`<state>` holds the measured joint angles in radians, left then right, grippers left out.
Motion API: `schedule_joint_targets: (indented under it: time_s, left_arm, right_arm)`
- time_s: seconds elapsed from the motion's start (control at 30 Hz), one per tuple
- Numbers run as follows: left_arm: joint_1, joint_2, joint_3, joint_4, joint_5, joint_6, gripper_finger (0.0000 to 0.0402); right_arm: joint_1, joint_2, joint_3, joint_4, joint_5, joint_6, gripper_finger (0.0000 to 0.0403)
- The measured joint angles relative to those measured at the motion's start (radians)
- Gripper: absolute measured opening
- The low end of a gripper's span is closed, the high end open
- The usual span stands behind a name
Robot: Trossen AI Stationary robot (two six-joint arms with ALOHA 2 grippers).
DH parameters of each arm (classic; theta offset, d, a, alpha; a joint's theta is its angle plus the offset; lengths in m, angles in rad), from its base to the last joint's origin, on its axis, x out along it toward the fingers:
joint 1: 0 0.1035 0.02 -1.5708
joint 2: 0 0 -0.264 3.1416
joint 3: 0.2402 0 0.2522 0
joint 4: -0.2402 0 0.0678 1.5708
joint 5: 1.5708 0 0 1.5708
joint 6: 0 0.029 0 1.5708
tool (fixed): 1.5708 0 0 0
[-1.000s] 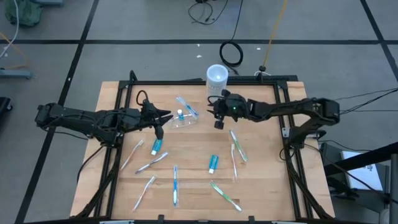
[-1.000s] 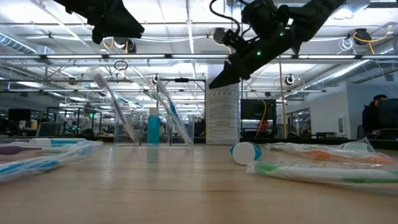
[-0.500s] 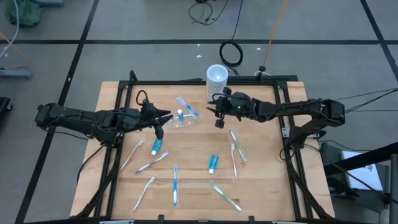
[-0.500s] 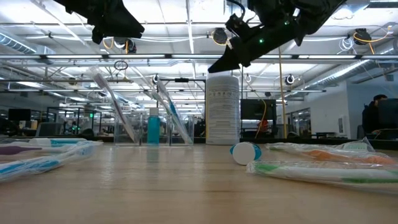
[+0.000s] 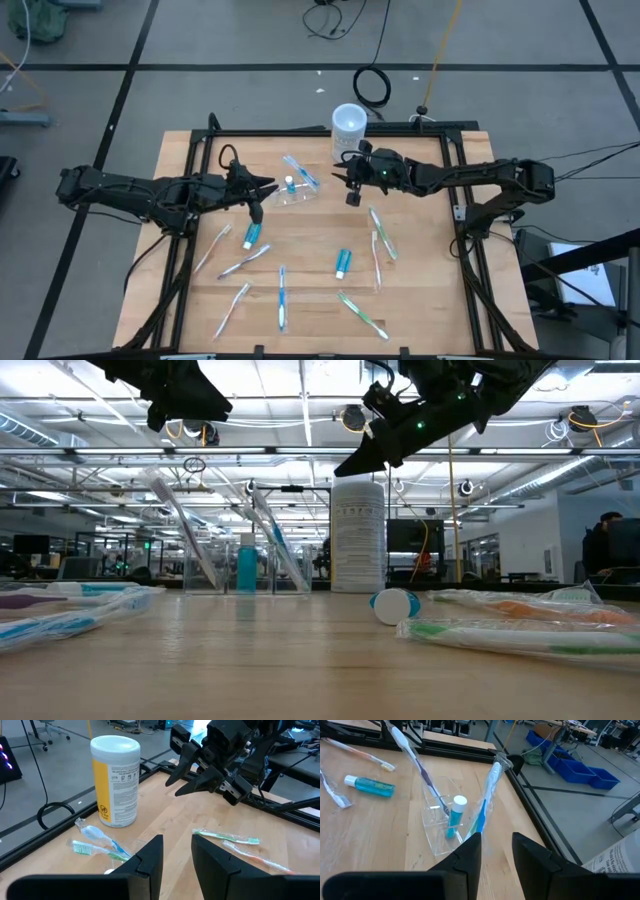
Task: Pick & Place toothbrushing station
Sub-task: Put the left blue mouthwash into the transparent organizer
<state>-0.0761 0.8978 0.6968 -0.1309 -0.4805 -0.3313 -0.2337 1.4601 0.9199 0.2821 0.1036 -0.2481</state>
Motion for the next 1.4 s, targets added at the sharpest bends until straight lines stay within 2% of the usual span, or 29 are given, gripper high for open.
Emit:
schedule_joint_targets:
  time_s: [1.4]
  left_arm:
    - [0.000, 0.000, 0.000, -0.006, 0.006, -0.017, 0.0106]
  right_arm:
    - [0.000, 0.000, 0.000, 0.000, 0.000, 0.000, 0.0100]
